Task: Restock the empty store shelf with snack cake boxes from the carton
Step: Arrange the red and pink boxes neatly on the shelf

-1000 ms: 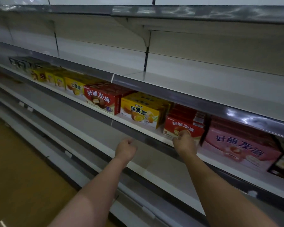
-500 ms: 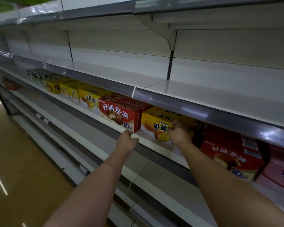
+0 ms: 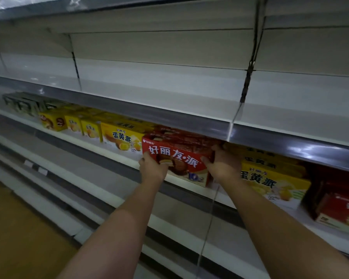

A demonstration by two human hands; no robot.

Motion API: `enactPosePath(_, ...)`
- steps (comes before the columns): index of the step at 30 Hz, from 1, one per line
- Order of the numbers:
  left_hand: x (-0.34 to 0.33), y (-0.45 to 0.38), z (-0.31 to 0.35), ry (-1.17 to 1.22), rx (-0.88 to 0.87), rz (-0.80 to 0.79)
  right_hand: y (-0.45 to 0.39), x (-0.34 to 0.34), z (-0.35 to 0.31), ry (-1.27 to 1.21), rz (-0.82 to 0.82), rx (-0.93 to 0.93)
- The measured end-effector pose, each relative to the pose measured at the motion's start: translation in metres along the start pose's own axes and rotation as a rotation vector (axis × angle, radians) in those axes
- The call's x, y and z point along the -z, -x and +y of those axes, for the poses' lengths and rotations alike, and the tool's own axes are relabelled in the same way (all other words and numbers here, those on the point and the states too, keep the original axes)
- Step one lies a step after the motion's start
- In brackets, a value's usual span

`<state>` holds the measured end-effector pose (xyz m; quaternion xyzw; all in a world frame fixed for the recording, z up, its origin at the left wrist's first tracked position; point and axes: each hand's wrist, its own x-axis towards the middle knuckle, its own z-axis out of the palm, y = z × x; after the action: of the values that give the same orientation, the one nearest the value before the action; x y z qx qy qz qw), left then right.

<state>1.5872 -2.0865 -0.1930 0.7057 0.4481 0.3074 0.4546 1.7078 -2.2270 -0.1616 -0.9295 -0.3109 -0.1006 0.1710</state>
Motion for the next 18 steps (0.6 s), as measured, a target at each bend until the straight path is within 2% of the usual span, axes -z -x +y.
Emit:
enactPosePath(2,0.015,-0.033,-0.002,0.002,0.031,0.013,-0.001,-0.011,-0.017,-0.030,0.076,-0.082)
enactPosePath(7,0.023,-0.088,-0.006,0.102,0.086,-0.066,0.017,-0.048,-0.038,-0.420,0.278,-0.352)
enactPosePath(14,0.015,-0.102,-0.014,0.283,0.110,-0.250,0.016,-0.065,-0.048,-0.571,0.285,-0.508)
enactPosePath(18,0.014,-0.103,-0.015,0.385,0.110,-0.248,0.012,-0.066,-0.051,-0.719,0.210,-0.508)
